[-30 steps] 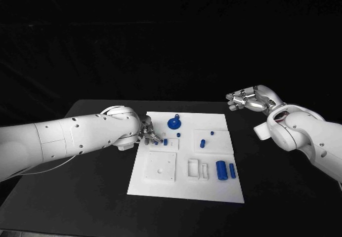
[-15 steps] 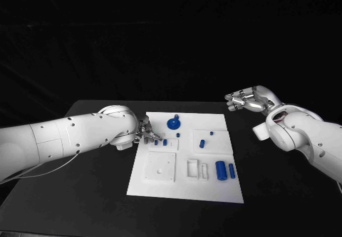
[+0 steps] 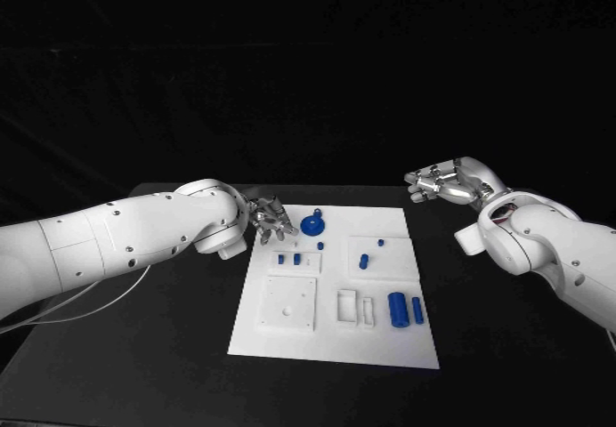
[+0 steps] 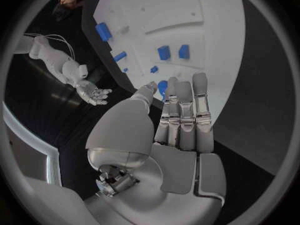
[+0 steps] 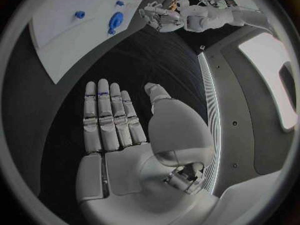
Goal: Assemble the parts on the task board
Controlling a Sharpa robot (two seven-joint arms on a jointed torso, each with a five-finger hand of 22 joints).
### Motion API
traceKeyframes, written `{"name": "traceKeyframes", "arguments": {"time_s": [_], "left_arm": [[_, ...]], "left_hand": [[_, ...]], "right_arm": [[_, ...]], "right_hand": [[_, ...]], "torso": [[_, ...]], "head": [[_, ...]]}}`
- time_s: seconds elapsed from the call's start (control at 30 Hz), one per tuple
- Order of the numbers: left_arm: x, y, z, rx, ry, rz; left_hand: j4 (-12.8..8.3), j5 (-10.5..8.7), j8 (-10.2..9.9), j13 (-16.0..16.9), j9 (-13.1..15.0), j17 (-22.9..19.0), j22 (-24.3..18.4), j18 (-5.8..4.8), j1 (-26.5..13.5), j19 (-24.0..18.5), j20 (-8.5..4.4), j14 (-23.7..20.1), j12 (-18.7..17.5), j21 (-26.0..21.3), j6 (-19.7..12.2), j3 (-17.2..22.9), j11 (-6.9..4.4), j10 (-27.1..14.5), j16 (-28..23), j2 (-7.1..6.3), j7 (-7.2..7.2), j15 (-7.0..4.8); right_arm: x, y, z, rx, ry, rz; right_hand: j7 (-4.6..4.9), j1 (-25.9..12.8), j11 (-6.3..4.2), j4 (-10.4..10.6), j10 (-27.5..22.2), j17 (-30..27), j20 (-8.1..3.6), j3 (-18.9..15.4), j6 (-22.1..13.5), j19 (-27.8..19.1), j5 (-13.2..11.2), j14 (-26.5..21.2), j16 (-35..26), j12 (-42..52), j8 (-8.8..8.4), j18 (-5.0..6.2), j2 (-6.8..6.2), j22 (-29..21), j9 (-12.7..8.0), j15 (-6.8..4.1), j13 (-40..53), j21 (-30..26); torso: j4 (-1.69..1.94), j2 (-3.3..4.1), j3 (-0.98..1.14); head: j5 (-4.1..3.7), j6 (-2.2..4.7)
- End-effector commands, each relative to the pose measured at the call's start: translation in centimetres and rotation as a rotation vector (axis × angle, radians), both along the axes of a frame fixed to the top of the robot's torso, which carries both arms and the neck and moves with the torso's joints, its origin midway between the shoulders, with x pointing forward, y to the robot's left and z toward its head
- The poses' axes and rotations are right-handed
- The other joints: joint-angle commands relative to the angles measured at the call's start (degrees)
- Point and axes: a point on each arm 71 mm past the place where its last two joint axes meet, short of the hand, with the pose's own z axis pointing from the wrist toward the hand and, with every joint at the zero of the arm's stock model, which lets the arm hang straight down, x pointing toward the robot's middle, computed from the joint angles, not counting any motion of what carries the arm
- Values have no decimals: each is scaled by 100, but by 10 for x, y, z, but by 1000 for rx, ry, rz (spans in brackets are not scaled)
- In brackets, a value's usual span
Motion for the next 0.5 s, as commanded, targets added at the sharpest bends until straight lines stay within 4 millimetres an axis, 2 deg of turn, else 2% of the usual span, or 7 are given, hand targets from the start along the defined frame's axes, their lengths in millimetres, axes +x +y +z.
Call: {"name": "traceKeyframes", "arguments": {"time_s": [0.03, 0.07, 0.13, 0.17, 0.23, 0.33, 0.5], "left_arm": [[2, -17, 17, -203, -165, -102], [2, -20, 19, -206, -192, -121], [2, -24, 20, -201, -225, -148], [2, -29, 22, -185, -265, -188], [1, -38, 23, -142, -327, -262], [0, -49, 22, -75, -392, -352], [2, -64, 17, 25, -446, -450]], "left_hand": [[-298, -406, -332, -519, -485, -189, -117, 99, 387, -1, 49, -47, -651, -170, 240, 102, 95, 16, -141, -14, 62, 58], [-411, -484, -496, -537, -647, -229, -85, 127, 496, 18, 61, -19, -869, -164, 369, 119, 107, 95, -131, -15, 84, 63], [-556, -525, -657, -536, -791, -248, 10, 150, 633, 35, 56, 10, -1089, -113, 547, 123, 116, 180, -80, -37, 97, 61], [-695, -550, -858, -537, -930, -266, 188, 178, 717, 8, 54, 27, -1338, -23, 731, 121, 122, 272, -9, -46, 92, 56], [-853, -515, -1032, -539, -1029, -299, 405, 205, 782, -50, 56, 33, -1544, 72, 866, 130, 132, 348, 50, -71, 89, 54], [-988, -443, -1059, -550, -1072, -346, 573, 232, 793, -119, 58, 7, -1570, 127, 979, 190, 158, 273, 58, -143, 46, 57], [-1066, -647, -1065, -553, -1148, -382, 740, 271, 713, -103, 83, 55, -1577, 184, 941, 286, 190, 150, 146, -178, 32, 71]], "right_arm": [[0, 1, 1, -3, -9, 9], [0, 1, 1, -3, -8, 9], [0, 1, 1, -3, -8, 9], [0, 1, 1, -3, -8, 10], [0, 1, 1, -3, -8, 10], [0, 2, 1, -2, -8, 12], [0, 4, 1, -1, -8, 16]], "right_hand": [[11, 10, 16, -17, -43, -8, 1, -15, -33, -52, 29, -32, -28, -24, 5, -9, 46, -5, 7, 3, -1, -39], [11, 10, 16, -17, -43, -8, 1, -15, -33, -52, 29, -32, -28, -24, 5, -9, 46, -5, 7, 3, -1, -39], [11, 10, 16, -17, -43, -8, 1, -15, -33, -52, 29, -32, -28, -24, 5, -9, 46, -5, 7, 3, -1, -39], [11, 10, 16, -17, -43, -8, 1, -15, -33, -52, 29, -32, -28, -24, 5, -9, 46, -5, 7, 3, -1, -39], [10, 12, 14, -23, -42, -8, 1, 6, -30, -51, 22, -32, -28, -24, 4, -7, 45, -5, 7, 2, -1, -39], [10, 12, 14, -23, -42, -8, 1, 7, -30, -51, 22, -32, -28, -24, 4, -7, 45, -5, 7, 2, -1, -39], [9, 14, 14, -26, -41, -8, 1, 17, -31, -49, 22, -31, -28, -24, 4, -7, 46, -4, 7, 2, 0, -37]], "torso": [[-7, 4, -7], [-9, 3, -6], [-11, 3, -5], [-13, 4, -4], [-8, 5, -7], [-8, 6, -12], [-12, 4, -3]], "head": [[-9, 21], [-8, 27], [-8, 30], [-9, 45], [-24, 56], [-28, 67], [-17, 81]]}}
